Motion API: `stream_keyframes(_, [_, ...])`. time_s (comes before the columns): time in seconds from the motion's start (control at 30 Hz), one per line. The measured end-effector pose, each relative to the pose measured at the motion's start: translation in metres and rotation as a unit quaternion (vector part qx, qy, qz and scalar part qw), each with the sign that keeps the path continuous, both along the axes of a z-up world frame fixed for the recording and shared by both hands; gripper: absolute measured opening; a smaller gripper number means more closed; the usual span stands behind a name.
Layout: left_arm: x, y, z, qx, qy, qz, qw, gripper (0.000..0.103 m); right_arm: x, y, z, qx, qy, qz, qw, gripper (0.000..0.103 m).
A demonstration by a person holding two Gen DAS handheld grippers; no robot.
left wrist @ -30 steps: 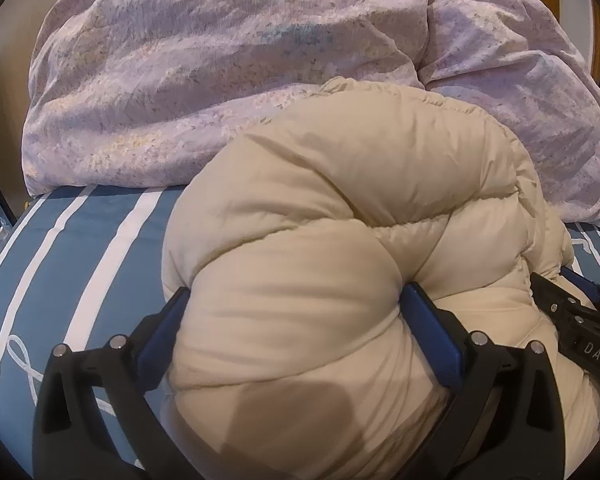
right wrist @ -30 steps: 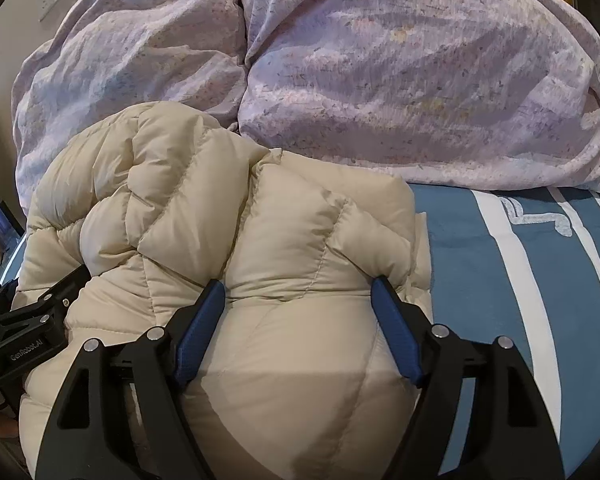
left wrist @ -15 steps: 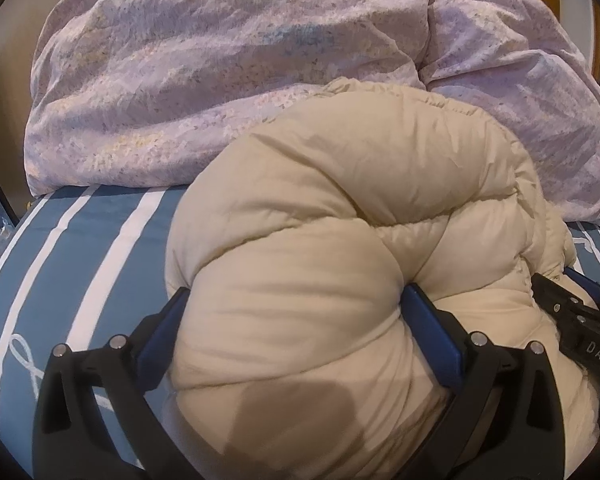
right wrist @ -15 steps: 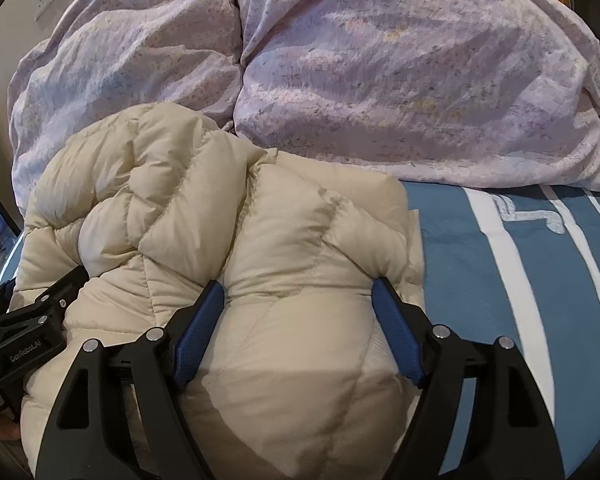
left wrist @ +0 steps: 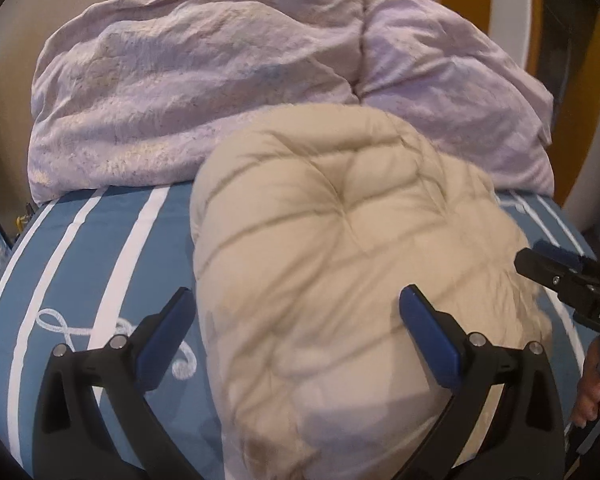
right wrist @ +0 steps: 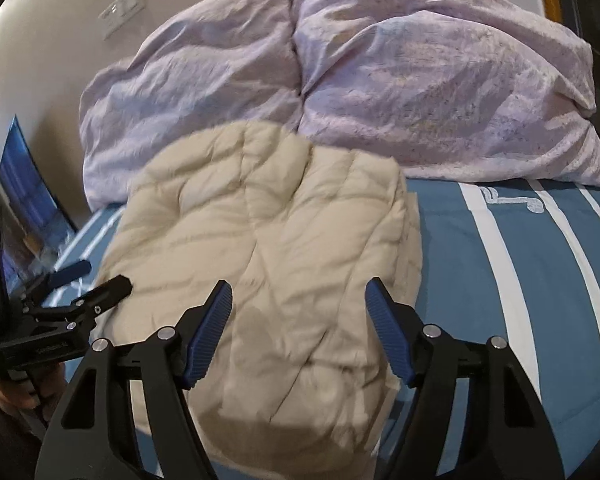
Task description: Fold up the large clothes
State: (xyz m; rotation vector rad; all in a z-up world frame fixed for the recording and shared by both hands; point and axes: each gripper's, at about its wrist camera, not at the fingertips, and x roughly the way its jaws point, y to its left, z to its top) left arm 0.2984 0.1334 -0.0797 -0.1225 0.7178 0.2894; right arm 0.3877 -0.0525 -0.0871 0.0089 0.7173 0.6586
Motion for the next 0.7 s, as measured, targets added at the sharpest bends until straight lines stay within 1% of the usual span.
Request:
stream_keyframes(0.03, [-0.002, -0.002, -0.002, 0.004, 0.003, -0.001, 1.0000, 0.101, -0.003, 0.001, -0.003, -0.010, -0.001, 0.000, 1.000, 0.069])
stream_keyframes(0.07, [-0.004, -0.004, -0.004, 0.009, 0.007, -0.003, 0.9999, 0.101, -0.004, 0.004, -0.010, -0.031, 0.002, -0.001, 1.000, 0.069])
stream_keyframes(0.13, [-0.004, -0.008, -0.012, 0.022, 0.020, -0.006, 0.9995, 0.101, -0.002, 0.008, -0.026, -0.056, 0.017, 0.002, 0.998, 0.069])
stream_keyframes(0.23, [-0.002, -0.008, -0.024, 0.024, 0.038, -0.012, 0.9989, 0.101, -0.002, 0.003, -0.038, -0.054, 0.039, 0.002, 0.998, 0.069])
stream_keyframes(0.3, [-0.001, -0.006, -0.030, 0.020, 0.048, -0.012, 0.9986, 0.101, -0.002, 0.002, -0.041, -0.054, 0.047, 0.004, 0.997, 0.069])
stream_keyframes(0.57, [-0.004, -0.004, -0.044, -0.002, 0.065, -0.009, 0.9979, 0.101, -0.009, 0.000, -0.046, -0.061, 0.052, 0.001, 0.997, 0.069])
stream_keyframes(0.7, [-0.006, -0.004, -0.047, -0.006, 0.070, -0.010, 0.9975, 0.101, -0.012, -0.001, -0.047, -0.062, 0.051, 0.001, 0.997, 0.069])
